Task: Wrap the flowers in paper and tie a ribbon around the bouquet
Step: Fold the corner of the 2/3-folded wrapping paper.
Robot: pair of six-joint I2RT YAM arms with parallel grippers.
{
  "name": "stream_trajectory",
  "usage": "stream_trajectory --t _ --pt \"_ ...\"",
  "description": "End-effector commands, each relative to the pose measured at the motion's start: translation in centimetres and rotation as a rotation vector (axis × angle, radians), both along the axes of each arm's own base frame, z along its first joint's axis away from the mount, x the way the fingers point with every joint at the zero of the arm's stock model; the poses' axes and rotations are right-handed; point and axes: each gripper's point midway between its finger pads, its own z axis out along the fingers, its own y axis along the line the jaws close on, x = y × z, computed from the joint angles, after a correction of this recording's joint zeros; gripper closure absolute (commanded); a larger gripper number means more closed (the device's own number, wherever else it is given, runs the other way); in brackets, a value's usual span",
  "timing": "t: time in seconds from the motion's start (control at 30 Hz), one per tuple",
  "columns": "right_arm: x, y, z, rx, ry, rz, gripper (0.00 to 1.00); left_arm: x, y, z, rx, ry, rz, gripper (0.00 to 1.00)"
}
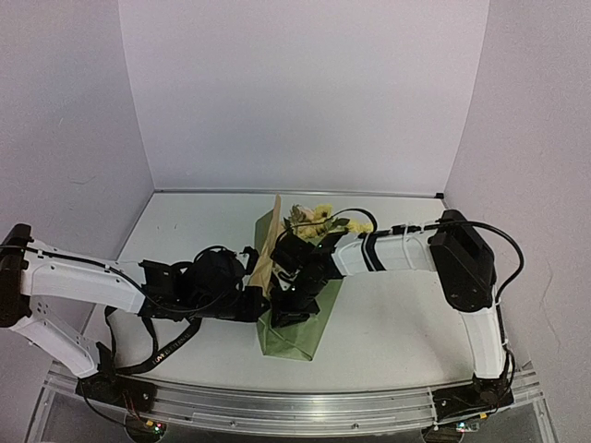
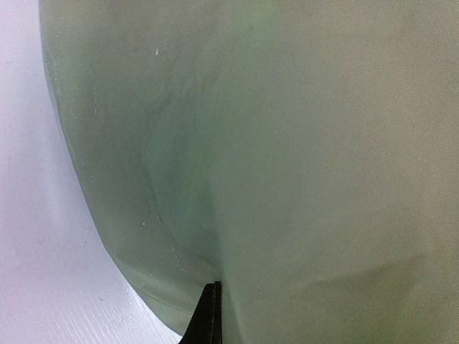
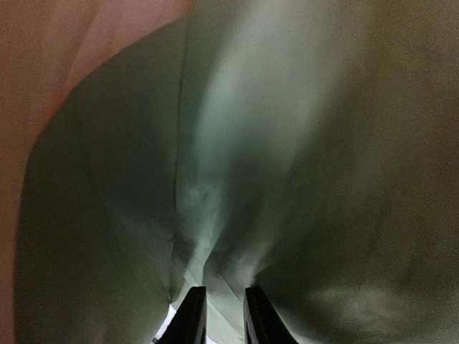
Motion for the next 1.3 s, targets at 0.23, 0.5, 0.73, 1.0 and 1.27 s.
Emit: stream_trajectory --t 0.23,0.5,0.73,1.0,1.27 --pt "0.4 -7.1 9.1 0.081 -0.143 -0.112 0.69 0.4 -4.5 2.2 -0.054 -0.047 -0.130 1.00" --pt "1.1 -14.9 11.5 0.037 -0.316 -0.323 0.36 0.4 -7.5 -0.7 0.023 0.004 -0.214 0.94" --pt "3.6 -15.7 15.4 0.076 -0.419 -0.391 0.18 0.3 -8.8 -2.6 0.064 0.036 -0.245 0.93" --pt "7.6 -12.9 17.9 0.107 -0.427 -0.431 0.15 0.3 -9.6 -3.3 0.090 0.042 -0.259 0.93" --pt "9.8 -11.7 15.9 0.031 -0.373 -0.459 0.34 0.3 -9.4 -3.3 0.101 0.037 -0.255 0.93"
